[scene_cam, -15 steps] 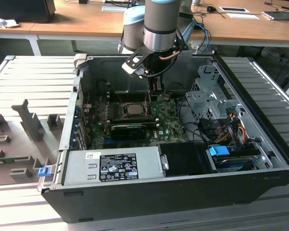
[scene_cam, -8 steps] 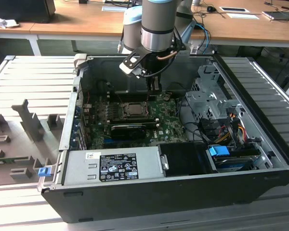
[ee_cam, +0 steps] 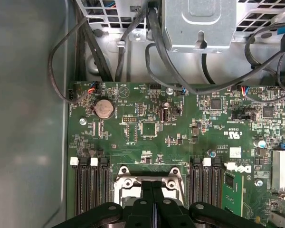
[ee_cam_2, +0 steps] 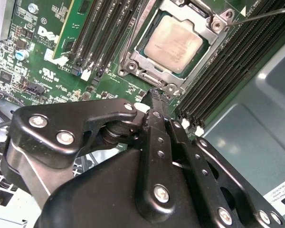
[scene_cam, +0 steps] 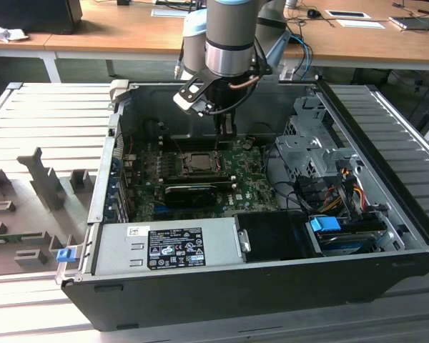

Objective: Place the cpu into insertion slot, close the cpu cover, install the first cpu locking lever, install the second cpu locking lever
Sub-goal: 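Close the cpu cover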

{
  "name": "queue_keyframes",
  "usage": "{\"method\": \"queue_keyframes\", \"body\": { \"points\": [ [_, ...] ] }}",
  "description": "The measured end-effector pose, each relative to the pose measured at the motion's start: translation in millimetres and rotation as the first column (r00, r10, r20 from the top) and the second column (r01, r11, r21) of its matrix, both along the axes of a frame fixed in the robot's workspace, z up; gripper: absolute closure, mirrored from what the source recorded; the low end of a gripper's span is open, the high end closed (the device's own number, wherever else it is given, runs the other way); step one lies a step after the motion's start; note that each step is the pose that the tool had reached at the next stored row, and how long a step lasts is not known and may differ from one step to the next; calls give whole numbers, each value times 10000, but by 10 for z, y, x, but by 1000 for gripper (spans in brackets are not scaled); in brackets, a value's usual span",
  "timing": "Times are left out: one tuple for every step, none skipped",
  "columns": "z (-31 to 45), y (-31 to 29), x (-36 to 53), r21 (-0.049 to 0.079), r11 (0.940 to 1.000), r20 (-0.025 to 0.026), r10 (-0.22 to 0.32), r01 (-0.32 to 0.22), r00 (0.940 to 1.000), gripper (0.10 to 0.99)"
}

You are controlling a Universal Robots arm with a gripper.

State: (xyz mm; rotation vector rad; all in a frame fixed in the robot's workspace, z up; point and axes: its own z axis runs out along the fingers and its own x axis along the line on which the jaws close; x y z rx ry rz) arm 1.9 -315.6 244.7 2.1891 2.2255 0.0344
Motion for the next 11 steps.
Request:
{"method": "queue_keyframes", "body": {
  "points": [
    [0, 0, -8, 0, 10000, 0, 0, 0, 10000, 980],
    [0, 0, -13, 0, 10000, 0, 0, 0, 10000, 980],
    [0, 0, -22, 1, 10000, -1, 0, 0, 10000, 980],
    [0, 0, -34, -1, 10000, -1, 0, 0, 10000, 980],
    [0, 0, -47, -1, 10000, -1, 1, -1, 10000, 980],
    [0, 0, -57, -1, 10000, 0, 1, -1, 10000, 980],
    [0, 0, -65, -1, 10000, -1, 1, -1, 10000, 980],
    [1, 0, -72, -1, 10000, -1, 0, 0, 10000, 980],
    [0, 0, -79, -1, 10000, 0, 1, -1, 10000, 980],
    [0, 0, -86, 0, 10000, -1, 0, 0, 10000, 980],
    [0, 0, -91, -1, 10000, -1, 0, 0, 10000, 980]
  ]
}}
